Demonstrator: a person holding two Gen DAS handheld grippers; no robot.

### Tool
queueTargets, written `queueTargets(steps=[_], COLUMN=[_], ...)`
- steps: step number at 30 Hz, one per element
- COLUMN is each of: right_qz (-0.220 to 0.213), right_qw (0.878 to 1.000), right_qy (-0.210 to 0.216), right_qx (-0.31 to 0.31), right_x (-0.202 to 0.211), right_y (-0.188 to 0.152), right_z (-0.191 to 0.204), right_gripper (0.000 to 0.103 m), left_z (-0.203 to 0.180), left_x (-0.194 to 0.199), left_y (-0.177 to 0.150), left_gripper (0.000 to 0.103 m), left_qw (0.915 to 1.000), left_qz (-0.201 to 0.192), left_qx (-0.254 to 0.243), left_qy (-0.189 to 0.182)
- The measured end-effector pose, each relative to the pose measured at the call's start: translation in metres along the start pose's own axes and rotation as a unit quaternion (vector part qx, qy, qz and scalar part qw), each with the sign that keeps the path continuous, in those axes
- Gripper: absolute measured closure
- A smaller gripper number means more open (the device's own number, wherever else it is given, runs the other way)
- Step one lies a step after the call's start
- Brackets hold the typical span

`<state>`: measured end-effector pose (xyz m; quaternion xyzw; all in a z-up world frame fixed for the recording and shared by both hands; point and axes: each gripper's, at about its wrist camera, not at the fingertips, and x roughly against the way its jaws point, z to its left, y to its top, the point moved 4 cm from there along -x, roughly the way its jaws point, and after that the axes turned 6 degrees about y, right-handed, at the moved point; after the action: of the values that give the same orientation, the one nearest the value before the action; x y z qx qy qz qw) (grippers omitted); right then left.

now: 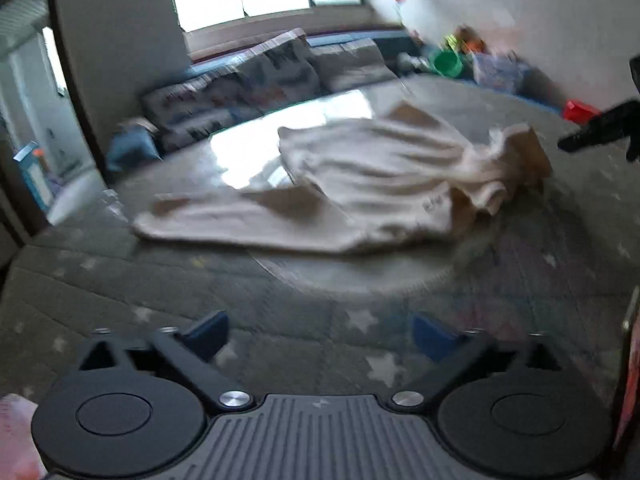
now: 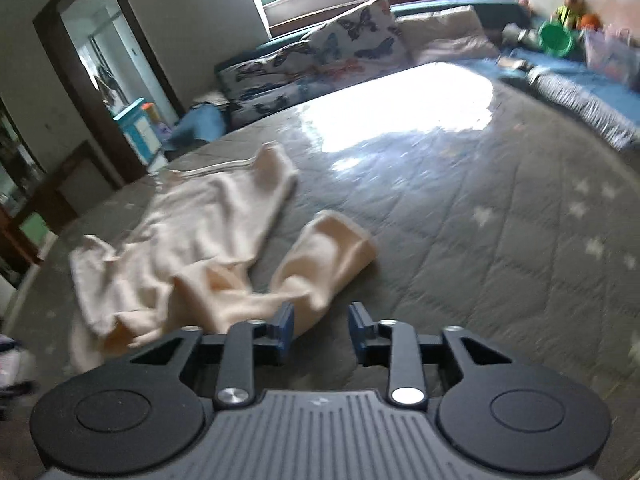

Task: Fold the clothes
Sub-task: 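Lay the sweatshirt flat on the table and open both grippers, then smooth the spread sweatshirt body with both grippers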

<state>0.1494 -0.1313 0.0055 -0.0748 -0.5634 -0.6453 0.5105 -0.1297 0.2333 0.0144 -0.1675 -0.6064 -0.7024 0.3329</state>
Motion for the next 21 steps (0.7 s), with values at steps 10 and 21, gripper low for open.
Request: queueTargets(steps=[10, 21], right_qz=[-0.009, -0.022], right_qw=[0.998, 0.983], right_qy=[-0.058, -0.146], right_qx=[0.029, 0.106], right_x=[-0.046, -0.056], right_y=[0.014, 0.032], right_z=[-0.012, -0.012], right_gripper=[0.068, 0.094], left_z=[-0.007, -0.047], left_x=[-0.01, -0.04], left_y=[0.006, 0.044], left_gripper=[0.0, 0.0], left_qw=[0.9952, 0.993], left_qz=[-0.018, -0.038], left_qx=[0.088, 0.064], left_qy=[-0.039, -0.092])
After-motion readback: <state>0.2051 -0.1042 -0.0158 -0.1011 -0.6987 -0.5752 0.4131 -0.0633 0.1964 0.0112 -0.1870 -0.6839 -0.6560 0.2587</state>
